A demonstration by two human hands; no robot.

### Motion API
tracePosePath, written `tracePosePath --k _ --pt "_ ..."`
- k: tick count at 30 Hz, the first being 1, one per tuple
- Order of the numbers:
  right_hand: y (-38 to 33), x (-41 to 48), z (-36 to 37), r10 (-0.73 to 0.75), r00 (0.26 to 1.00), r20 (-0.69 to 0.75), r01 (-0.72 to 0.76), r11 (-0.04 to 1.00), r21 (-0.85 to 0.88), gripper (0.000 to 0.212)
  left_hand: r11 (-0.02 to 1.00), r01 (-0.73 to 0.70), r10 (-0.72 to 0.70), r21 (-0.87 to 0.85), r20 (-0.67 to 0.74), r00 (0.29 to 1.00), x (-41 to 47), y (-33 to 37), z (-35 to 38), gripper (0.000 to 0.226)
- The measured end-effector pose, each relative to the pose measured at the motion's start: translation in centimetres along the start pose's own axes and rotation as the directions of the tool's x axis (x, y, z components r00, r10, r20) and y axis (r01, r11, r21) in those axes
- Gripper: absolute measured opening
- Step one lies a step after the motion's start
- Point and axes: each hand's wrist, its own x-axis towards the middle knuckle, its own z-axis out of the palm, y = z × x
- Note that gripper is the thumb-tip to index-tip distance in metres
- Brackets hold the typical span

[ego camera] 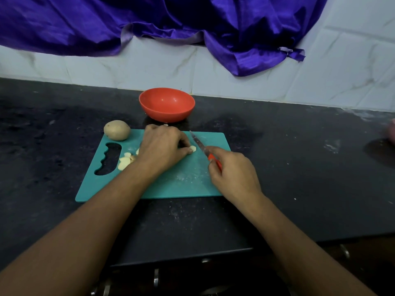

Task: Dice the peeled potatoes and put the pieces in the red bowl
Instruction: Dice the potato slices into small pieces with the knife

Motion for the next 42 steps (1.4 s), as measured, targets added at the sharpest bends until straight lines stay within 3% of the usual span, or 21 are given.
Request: tracePosePath --k 10,19,22,24,26,34,42 --pt "-1.2 -0.2 0.0 -0.064 0.998 0.030 0.068 0.987 -0.143 0.043 0.999 0.050 -0.050 -0.012 0.017 0.999 0.2 0.1 -0.3 0.015" --pt "-1.2 -0.4 -0.4 -0.100 0.983 0.152 0.148 0.927 -0.344 0.048 0.998 0.058 -0.058 0.013 0.002 0.998 -0.2 0.4 -0.6 0.015" --pt "-0.1 -0.1 -0.9 0.035 0.991 0.130 -0.025 0.997 -0.075 0.039 0.998 0.056 -0.056 0.016 -0.010 0.998 -0.4 0.3 -0.5 0.019" --pt "0.7 0.1 -0.6 0.124 0.987 0.101 -0.139 0.979 0.150 0.034 0.998 0.058 -0.058 0.019 -0.007 0.998 -0.5 0.4 -0.5 0.021" --pt "0.7 0.0 -0.5 0.128 0.988 0.082 -0.141 0.973 0.182 0.032 0.998 0.060 -0.060 0.026 0.000 0.998 -0.4 0.4 -0.4 0.020" --pt "-1.5 -0.7 -0.3 -0.047 0.998 0.043 0.049 0.997 -0.056 0.038 0.998 0.050 -0.050 0.026 -0.005 0.999 -0.7 0.3 -0.4 0.012" --pt "-2.1 -0.7 0.2 -0.115 0.982 0.152 0.158 0.936 -0.314 0.051 0.999 0.034 -0.034 0.017 0.006 0.999 -0.8 0.1 -0.3 0.012"
